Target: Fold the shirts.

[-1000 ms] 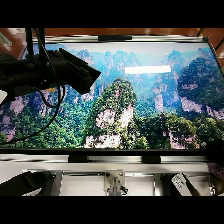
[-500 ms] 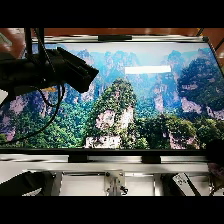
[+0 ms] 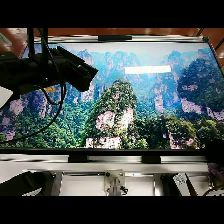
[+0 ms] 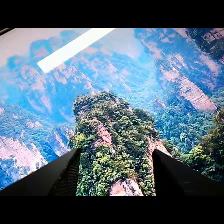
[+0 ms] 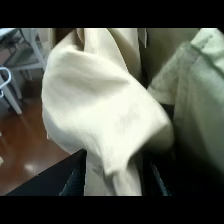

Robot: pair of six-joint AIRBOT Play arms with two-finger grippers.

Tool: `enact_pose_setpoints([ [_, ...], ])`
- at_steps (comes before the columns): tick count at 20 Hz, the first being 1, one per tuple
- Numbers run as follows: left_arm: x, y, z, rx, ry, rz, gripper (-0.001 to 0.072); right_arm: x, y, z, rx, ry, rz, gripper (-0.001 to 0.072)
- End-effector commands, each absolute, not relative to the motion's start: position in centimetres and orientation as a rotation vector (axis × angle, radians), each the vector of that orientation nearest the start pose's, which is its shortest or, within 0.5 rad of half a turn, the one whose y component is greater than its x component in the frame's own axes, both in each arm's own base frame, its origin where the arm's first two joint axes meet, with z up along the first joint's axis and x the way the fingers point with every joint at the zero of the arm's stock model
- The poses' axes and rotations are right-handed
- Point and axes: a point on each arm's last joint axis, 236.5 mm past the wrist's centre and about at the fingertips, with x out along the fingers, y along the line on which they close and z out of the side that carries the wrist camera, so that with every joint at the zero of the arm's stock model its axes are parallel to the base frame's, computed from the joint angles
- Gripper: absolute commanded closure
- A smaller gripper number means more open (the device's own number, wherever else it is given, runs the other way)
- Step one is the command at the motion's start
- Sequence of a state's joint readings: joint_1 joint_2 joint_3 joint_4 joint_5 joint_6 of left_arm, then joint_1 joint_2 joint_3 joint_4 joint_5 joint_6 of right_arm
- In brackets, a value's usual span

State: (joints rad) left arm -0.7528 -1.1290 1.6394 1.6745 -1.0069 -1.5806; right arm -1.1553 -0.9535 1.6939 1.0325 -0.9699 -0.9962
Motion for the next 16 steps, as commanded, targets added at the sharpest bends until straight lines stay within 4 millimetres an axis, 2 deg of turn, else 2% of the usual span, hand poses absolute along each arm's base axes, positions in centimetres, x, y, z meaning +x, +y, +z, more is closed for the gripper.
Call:
enact_pose_setpoints([
  [1, 34.7, -29.3, 28.7, 0.270, 0.467, -0.652, 0.0192, 4.4, -34.6, 41.0, 0.343, 0.035, -1.611, 0.0239],
  [5, 36.2, -30.7, 25.2, 0.302, 0.537, -0.649, 0.0192, 5.1, -31.0, 38.3, 0.483, 0.137, -1.539, 0.0239],
  [8, 37.1, -31.5, 22.8, 0.322, 0.584, -0.647, 0.0191, 6.9, -28.8, 36.2, 0.584, 0.214, -1.442, 0.0239],
  [10, 37.3, -31.7, 22.3, 0.327, 0.595, -0.647, 0.0191, 8.6, -27.2, 34.7, 0.652, 0.275, -1.357, 0.0239],
  [13, 37.1, -31.5, 22.1, 0.330, 0.605, -0.645, 0.0192, 12.9, -24.8, 33.4, 0.698, 0.366, -1.141, 0.0239],
  [16, 36.0, -30.3, 20.2, 0.367, 0.708, -0.629, 0.0192, 17.6, -22.6, 32.2, 0.766, 0.437, -0.902, 0.0239],
])
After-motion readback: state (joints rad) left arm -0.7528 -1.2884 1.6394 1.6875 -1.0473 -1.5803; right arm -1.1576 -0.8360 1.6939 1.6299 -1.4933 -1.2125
